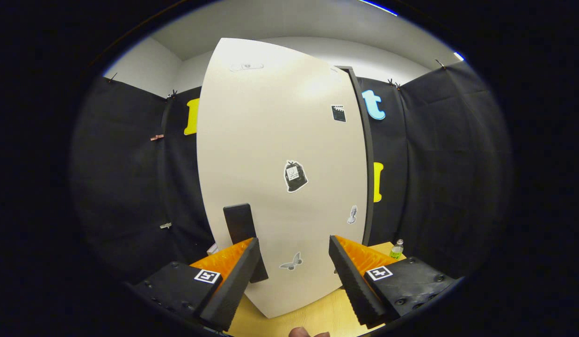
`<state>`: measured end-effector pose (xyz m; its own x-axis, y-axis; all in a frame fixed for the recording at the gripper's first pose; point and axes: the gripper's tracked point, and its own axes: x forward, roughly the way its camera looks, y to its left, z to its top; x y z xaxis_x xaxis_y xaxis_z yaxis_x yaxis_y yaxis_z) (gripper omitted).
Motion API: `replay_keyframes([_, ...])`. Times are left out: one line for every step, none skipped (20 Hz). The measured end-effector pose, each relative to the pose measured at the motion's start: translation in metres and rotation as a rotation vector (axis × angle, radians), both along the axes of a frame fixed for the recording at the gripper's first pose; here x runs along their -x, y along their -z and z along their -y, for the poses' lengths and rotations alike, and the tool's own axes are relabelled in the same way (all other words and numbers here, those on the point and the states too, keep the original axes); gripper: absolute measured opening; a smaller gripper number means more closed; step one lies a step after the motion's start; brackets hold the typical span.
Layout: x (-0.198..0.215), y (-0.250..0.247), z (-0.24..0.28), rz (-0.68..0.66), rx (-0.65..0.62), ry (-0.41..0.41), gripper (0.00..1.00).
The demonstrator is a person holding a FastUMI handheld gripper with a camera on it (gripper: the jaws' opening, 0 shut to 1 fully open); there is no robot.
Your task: Open the shoe cabinet door, grab the shoes and put them into the shoe cabinet, then close the shoe cabinet door.
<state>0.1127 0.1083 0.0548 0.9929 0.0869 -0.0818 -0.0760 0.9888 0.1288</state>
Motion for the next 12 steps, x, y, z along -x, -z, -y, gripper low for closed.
replay_keyframes([-0.003, 0.000, -0.003, 0.002, -0.001, -0.003, 0.97])
replay_keyframes([-0.003, 0.002, -0.005, 0.001, 0.001, -0.005, 0.97])
replay_keyframes([-0.005, 0.003, -0.004, 0.000, 0.005, -0.001, 0.97])
replay_keyframes([-0.006, 0.004, -0.003, -0.002, 0.007, 0.002, 0.97])
replay_keyframes([-0.007, 0.006, -0.002, -0.002, 0.006, 0.005, 0.97])
replay_keyframes([-0.007, 0.006, 0.001, -0.003, 0.004, 0.011, 0.97])
replay_keyframes([-0.006, 0.008, 0.003, -0.006, 0.002, 0.014, 0.97])
replay_keyframes([-0.005, 0.010, 0.005, -0.010, 0.000, 0.018, 0.97])
replay_keyframes([-0.004, 0.010, 0.007, -0.011, -0.001, 0.020, 0.97])
replay_keyframes([-0.004, 0.009, 0.009, -0.010, -0.001, 0.023, 0.97])
replay_keyframes([-0.002, 0.009, 0.011, -0.008, -0.001, 0.026, 0.97])
replay_keyframes([0.000, 0.008, 0.013, -0.004, 0.001, 0.028, 0.97])
